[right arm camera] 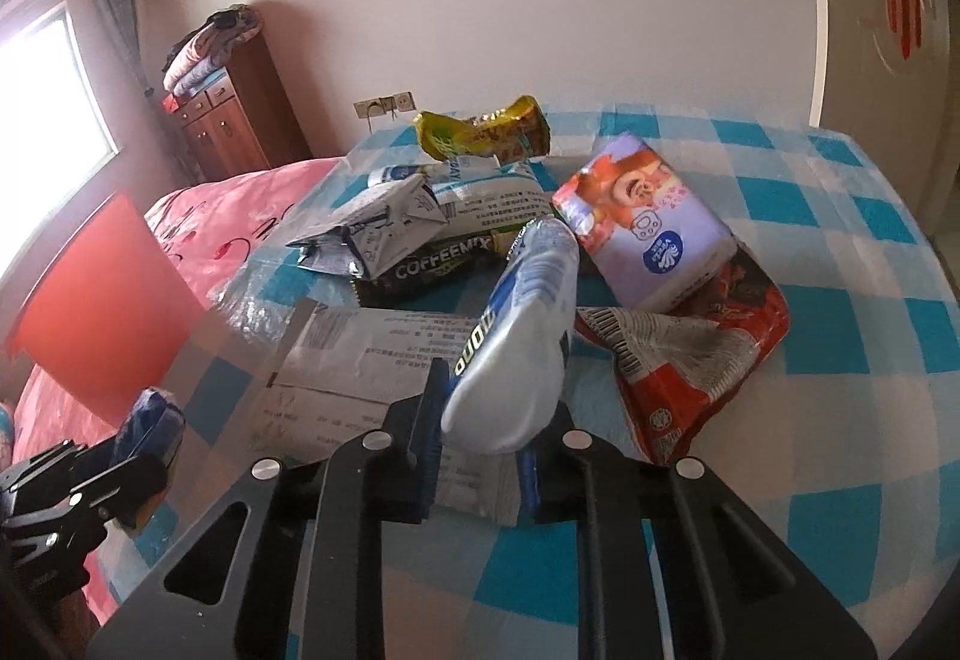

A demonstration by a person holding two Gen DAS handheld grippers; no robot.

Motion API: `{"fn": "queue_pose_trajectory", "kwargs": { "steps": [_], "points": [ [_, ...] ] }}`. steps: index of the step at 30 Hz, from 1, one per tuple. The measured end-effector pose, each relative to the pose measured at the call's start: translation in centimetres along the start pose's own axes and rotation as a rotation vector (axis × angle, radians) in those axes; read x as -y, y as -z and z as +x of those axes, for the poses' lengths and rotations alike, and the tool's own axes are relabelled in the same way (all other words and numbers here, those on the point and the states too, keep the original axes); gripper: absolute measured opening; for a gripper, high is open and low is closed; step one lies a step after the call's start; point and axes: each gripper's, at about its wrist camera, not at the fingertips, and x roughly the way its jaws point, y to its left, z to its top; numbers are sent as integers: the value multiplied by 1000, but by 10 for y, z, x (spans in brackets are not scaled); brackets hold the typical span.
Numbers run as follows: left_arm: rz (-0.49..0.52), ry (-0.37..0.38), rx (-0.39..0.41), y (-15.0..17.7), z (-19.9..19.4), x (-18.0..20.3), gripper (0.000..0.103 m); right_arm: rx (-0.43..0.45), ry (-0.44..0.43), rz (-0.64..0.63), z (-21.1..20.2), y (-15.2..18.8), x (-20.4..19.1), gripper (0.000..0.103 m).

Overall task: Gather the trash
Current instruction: 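Carry the tissue pack and snack bag to the orange bucket and release both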

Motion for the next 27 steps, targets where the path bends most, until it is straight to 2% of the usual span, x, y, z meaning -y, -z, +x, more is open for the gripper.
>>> {"fn": "queue_pose_trajectory", "kwargs": {
  "steps": [7, 12, 15, 21, 24, 27],
  "points": [
    [-12, 30, 41, -7, -13, -1, 37, 27, -34, -4, -24, -5, -13, 21],
    [-27, 45, 106, -25, -32, -4, 37, 49, -108, -38, -42, -21, -42, 21],
    [-34, 28, 161, -39, -51, -11, 37, 53, -178, -81, -49, -36, -70, 21],
    [-78, -92, 270, -67, -94, -46, 37, 61, -331, -194, -53, -68, -140, 21],
    [-104, -197, 319, -78, -117, -72, 37, 59, -404, -259, -49, -83, -181, 21],
    [-133, -289, 336, -85, -131, -97, 38, 57, -461, -325, -41, -96, -222, 21]
  ]
}}
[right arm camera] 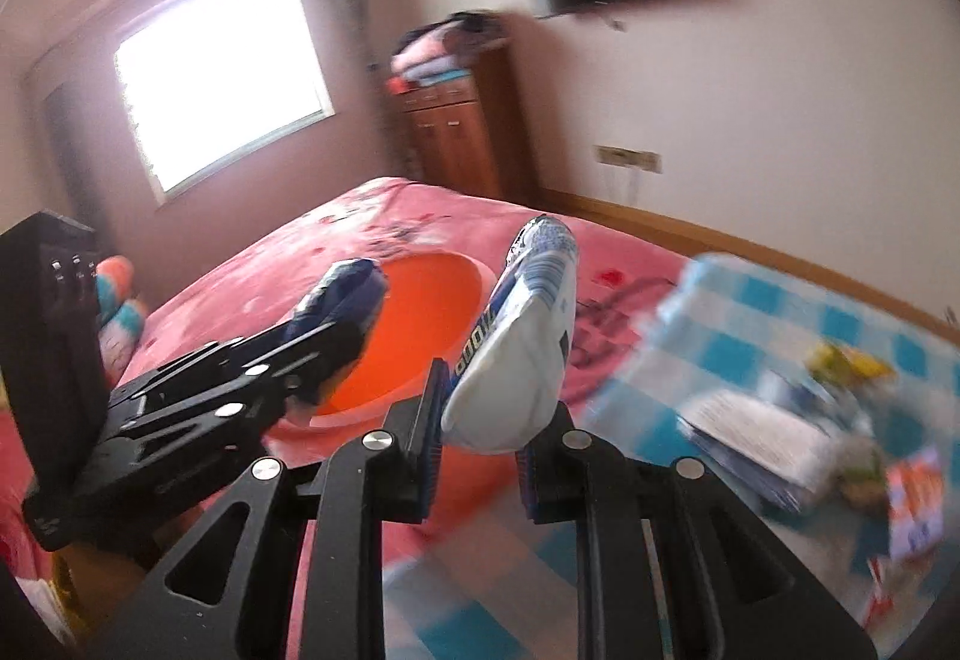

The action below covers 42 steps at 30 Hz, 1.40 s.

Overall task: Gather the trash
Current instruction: 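Carry the tissue pack and snack bag to the orange bucket and release both, then move both tools back over the remaining trash on the table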

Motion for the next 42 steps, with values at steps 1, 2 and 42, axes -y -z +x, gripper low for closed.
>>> {"fn": "queue_pose_trajectory", "kwargs": {
  "steps": [1, 2, 42],
  "points": [
    [-3, -29, 2, -3, 2, -8, 38, -8, -23, -23, 11, -8, -10, 21],
    [-7, -58, 2, -5, 4, -15, 38, -14, -39, -35, 19, -12, -18, 21],
    [153, -151, -54, 12, 26, 58, 96, 117, 316, 139, -69, 64, 53, 90]
  ]
}}
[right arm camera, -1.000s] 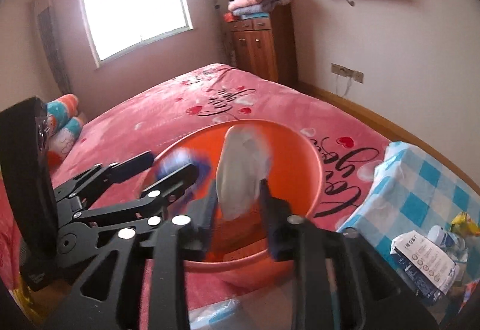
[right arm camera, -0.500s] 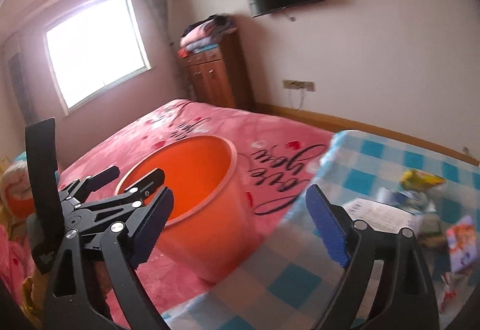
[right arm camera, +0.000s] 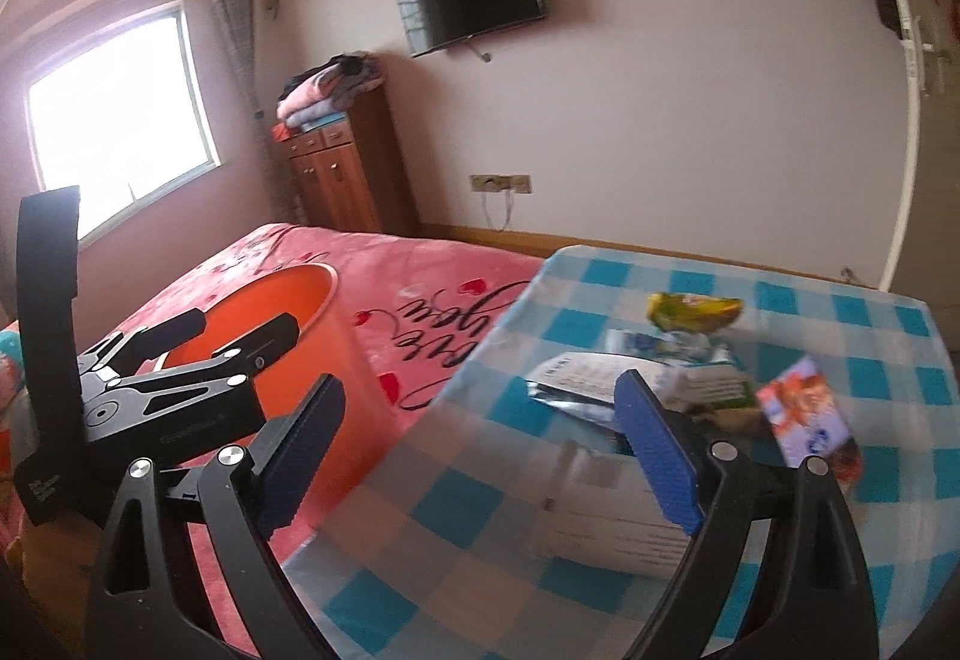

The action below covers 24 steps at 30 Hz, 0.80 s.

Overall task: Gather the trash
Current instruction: 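Move both tools back over the remaining trash on the table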

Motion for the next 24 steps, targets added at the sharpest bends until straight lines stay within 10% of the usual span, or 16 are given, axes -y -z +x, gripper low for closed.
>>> {"fn": "queue_pose_trajectory", "kwargs": {
  "steps": [24],
  "points": [
    [157, 78, -34, 14, -9, 102, 96, 95, 149, 166, -54, 37, 99, 90]
  ]
}}
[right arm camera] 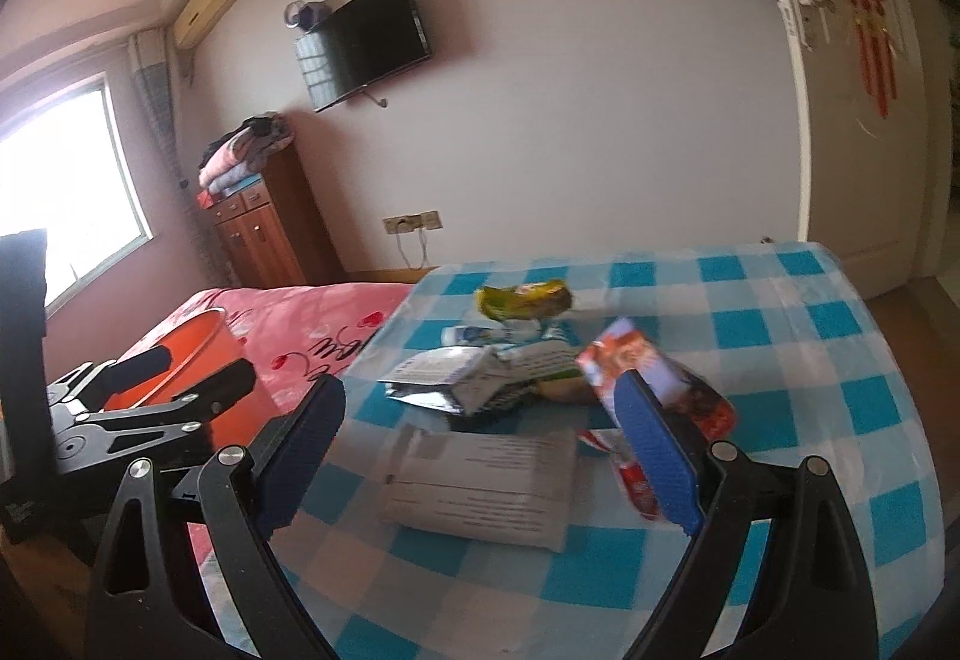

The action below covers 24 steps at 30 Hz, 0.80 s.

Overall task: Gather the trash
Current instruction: 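Move both tools back over the remaining trash on the table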

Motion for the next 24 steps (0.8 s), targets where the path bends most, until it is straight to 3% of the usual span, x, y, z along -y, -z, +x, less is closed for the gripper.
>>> {"fn": "queue_pose_trajectory", "kwargs": {
  "steps": [15, 24],
  "points": [
    [69, 5, -56, 7, 17, 48, 96, -29, 87, 72, 10, 15, 65, 90],
    [84, 76, -106, 23, 31, 71, 96, -60, 234, 61, 18, 20, 93, 90]
  ]
}}
